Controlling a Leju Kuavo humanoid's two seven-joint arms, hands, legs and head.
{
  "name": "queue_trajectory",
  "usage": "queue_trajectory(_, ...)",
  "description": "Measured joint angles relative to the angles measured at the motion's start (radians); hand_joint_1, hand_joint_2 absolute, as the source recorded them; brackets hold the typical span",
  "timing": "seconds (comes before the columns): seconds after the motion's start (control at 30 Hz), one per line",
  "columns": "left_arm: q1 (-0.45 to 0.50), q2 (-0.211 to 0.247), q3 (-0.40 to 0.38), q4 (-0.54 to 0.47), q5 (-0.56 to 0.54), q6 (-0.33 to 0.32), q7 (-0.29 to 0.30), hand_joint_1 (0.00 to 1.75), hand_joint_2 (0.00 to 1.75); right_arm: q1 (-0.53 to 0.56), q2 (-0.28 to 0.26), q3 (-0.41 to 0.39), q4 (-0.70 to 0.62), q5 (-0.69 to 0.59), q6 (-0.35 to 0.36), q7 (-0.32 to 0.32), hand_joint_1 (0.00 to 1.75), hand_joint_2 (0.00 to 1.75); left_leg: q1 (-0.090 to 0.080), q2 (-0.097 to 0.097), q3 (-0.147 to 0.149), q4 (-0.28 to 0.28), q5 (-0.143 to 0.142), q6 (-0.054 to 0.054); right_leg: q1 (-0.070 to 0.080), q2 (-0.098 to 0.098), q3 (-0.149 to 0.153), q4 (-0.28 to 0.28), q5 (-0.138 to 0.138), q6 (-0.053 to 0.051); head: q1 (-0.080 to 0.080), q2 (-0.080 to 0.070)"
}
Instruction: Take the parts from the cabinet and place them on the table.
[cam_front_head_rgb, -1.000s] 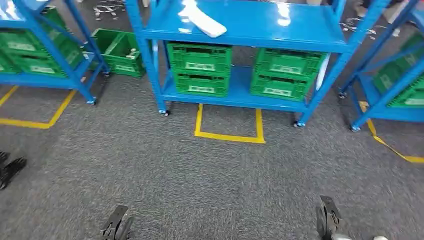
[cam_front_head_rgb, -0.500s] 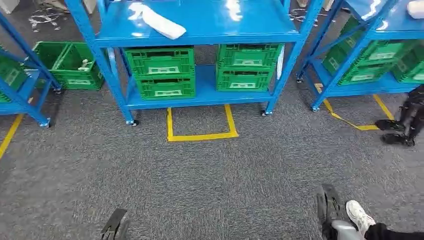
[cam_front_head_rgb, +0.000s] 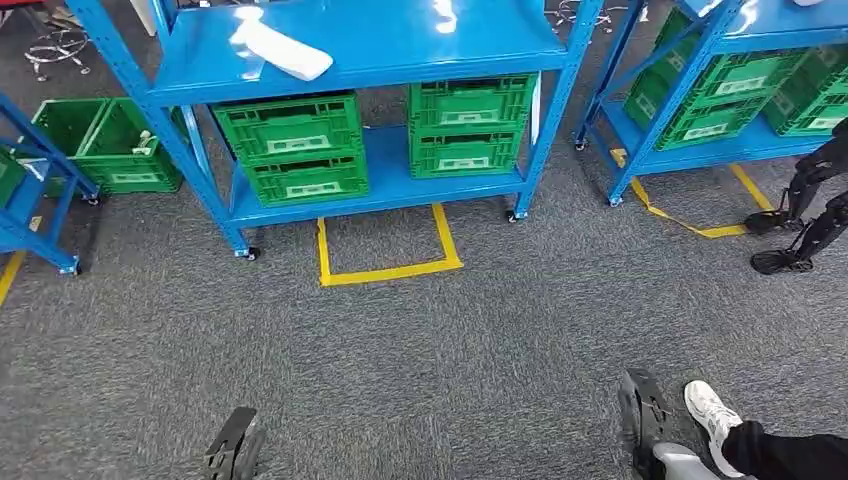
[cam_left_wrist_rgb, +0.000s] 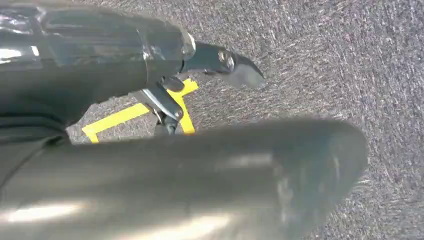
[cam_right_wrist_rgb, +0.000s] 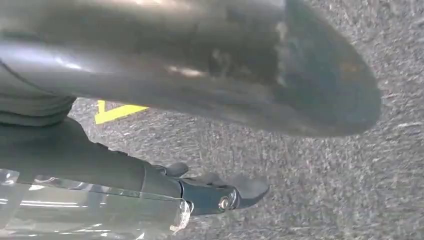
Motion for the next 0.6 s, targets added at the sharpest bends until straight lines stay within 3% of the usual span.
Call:
queue_trajectory(0.2,0.0,-0.003,0.0,0.005,-0.001,0.0,0.001,0.0,0.0,-0.014,0.002,0.011,0.0,0.006,0.003,0.0,0.0,0.0,0.001,-0.01,0.002,-0.007,0.006,-0.012,0.001,-0.008,0.002,0.001,-0.004,-0.006,-0.014,0.0)
queue_trajectory(0.6,0.0,-0.005,0.0,0.013,-0.004,0.001,0.002,0.0,0.0,-0.018,0.005,0.013,0.002,0.006,0.005,0.0,0.0,0.0,-0.003,-0.012,0.005,-0.008,0.006,-0.014,-0.004,-0.011,0.007,0.0,-0.003,-0.007,-0.014,0.0)
